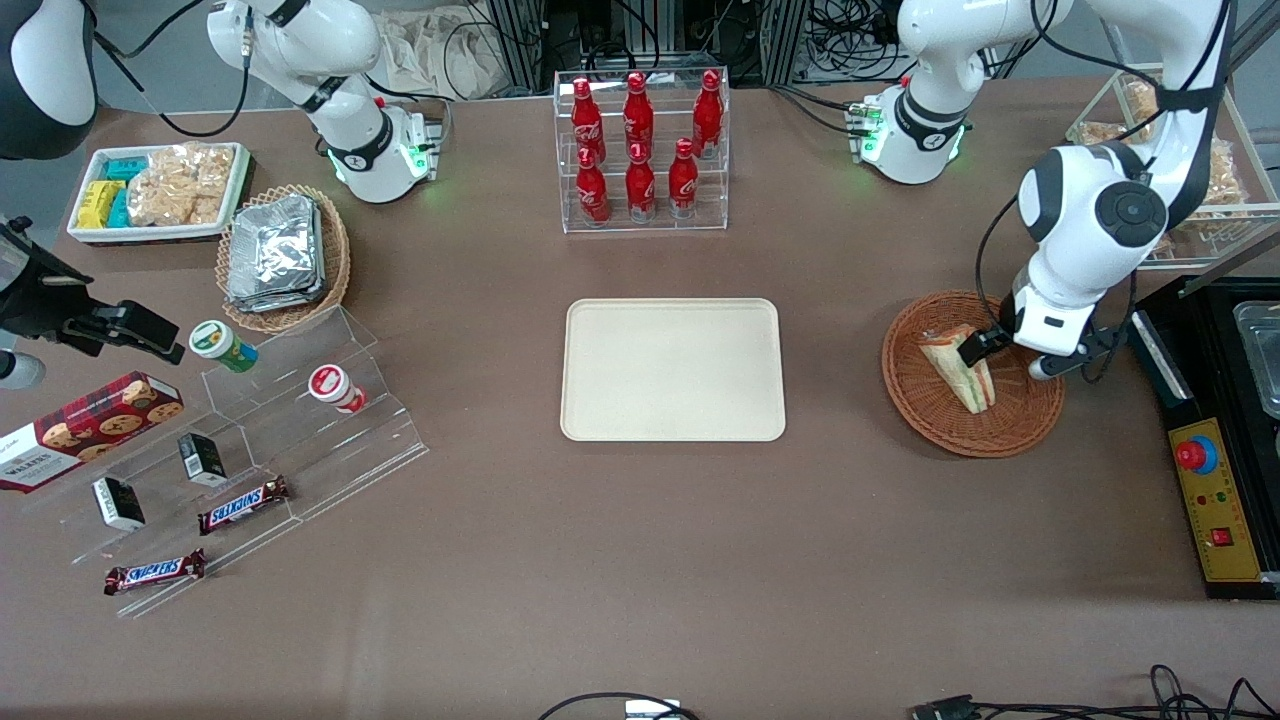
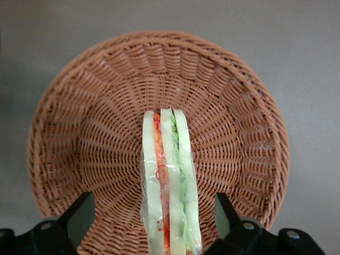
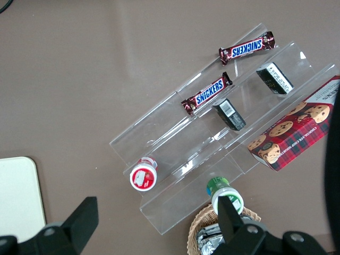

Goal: Place sandwich from basket to tray
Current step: 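Lower the left gripper and close it on the sandwich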

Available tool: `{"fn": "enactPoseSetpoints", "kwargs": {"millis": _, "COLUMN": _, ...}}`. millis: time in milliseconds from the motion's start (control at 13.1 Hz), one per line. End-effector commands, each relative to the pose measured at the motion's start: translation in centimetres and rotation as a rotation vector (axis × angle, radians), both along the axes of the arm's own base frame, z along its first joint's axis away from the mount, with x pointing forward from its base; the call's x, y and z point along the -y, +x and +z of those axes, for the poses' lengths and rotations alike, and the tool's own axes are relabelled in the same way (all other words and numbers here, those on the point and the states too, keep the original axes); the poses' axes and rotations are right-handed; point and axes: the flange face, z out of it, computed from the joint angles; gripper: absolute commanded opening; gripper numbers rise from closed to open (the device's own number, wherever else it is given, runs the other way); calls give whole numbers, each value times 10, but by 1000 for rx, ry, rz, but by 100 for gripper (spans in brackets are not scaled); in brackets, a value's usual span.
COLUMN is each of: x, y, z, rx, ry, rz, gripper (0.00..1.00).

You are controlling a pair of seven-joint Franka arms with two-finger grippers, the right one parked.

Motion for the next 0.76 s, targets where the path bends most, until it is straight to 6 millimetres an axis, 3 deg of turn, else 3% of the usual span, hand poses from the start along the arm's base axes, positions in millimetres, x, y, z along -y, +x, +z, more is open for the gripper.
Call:
{"fn": "enactPoseSetpoints", "kwargs": {"millis": 0, "x": 2, "y": 1, "z": -13, "rx": 9, "ry": -28, "rz": 35, "gripper": 100}}
{"fn": "enactPoseSetpoints", "kwargs": {"millis": 229, "x": 3, "y": -4, "z": -39, "rx": -25, "ry": -40, "rz": 36, "gripper": 100}}
{"fn": "enactPoseSetpoints", "kwargs": {"millis": 611, "x": 4, "y": -6, "z": -48, "rx": -43, "ry": -44, "rz": 35, "gripper": 100}}
{"fn": "enactPoseSetpoints", "kwargs": {"millis": 688, "x": 4, "y": -6, "z": -51, "rx": -45, "ry": -45, "rz": 35, "gripper": 72}}
